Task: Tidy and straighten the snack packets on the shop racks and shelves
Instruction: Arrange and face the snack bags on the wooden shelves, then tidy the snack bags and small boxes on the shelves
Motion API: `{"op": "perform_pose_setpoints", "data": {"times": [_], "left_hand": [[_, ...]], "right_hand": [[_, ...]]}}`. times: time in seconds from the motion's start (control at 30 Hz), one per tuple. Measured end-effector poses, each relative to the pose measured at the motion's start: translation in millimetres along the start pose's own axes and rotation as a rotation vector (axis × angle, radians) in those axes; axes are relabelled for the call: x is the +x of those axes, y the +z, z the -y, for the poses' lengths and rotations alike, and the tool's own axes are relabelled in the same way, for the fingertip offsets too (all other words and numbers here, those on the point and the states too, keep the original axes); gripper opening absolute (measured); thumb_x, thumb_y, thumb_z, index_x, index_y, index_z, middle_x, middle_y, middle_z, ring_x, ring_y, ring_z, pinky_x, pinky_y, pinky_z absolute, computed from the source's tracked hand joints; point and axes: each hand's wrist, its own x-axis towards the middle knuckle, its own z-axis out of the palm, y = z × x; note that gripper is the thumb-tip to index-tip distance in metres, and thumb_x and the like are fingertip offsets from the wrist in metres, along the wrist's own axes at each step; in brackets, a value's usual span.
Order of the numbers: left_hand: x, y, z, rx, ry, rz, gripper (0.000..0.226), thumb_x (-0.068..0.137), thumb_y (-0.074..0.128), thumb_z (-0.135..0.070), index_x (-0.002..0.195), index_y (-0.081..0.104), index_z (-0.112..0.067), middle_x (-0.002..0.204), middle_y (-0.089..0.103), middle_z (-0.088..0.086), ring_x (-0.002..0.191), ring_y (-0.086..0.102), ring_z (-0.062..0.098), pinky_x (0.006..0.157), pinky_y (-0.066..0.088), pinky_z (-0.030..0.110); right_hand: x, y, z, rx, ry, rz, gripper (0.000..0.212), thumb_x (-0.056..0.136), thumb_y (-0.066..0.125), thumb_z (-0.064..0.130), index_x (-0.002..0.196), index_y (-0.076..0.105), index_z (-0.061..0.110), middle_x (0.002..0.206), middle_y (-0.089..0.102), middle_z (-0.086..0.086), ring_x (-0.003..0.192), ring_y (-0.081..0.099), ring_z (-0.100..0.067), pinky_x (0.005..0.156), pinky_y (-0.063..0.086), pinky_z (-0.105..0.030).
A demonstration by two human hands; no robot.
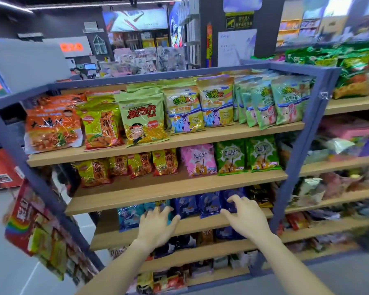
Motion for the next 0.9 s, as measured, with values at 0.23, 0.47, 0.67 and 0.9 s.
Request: {"op": "perform_pose_setpoints", "data": {"times": [0.23,0.47,0.67,0.9], "left_hand": [[-5.2,16.2,-0.8,-0.107,0.123,0.058,0.058,0.103,0.026,-0.066,0.145,0.044,-0.030,0.117,0.069,-0.002,0.109,0.066,0.020,0.079,0.054,0.035],[-39.9,92.8,-35.8,-0.047,0.313,0.378,0.049,0.105,0.040,-0.053,0.147,0.044,-0.027,0.131,0.067,0.003,0.120,0.063,0.025,0.091,0.049,0.035],[-85.9,188.3,-110.1,0.079,0.483,0.684,0.050,0.103,0.046,-0.046,0.148,0.044,-0.025,0.134,0.064,0.007,0.120,0.064,0.029,0.094,0.049,0.036],[-136.8,250.1,-191.1,0.183,0.619,0.958,0.045,0.105,0.047,-0.043,0.144,0.047,-0.022,0.128,0.067,0.009,0.121,0.061,0.028,0.095,0.048,0.035]], "right_hand": [[-48.6,-0.6,-26.3,0.029,0.125,-0.024,0.050,0.096,0.049,0.064,0.132,0.053,0.031,0.124,0.059,0.002,0.119,0.054,-0.025,0.080,0.051,-0.035],[-181.1,57.5,-105.1,0.159,0.481,-0.107,0.048,0.090,0.059,0.063,0.117,0.064,0.023,0.105,0.066,-0.002,0.106,0.062,-0.028,0.084,0.045,-0.037],[-343.9,127.1,-139.6,0.301,0.960,-0.121,0.050,0.085,0.063,0.057,0.120,0.068,0.021,0.116,0.069,-0.006,0.113,0.063,-0.028,0.093,0.050,-0.040],[-478.6,182.8,-138.0,0.311,1.366,0.038,0.038,0.092,0.060,0.057,0.120,0.062,0.032,0.122,0.065,0.006,0.110,0.063,-0.013,0.085,0.047,-0.029]]}}
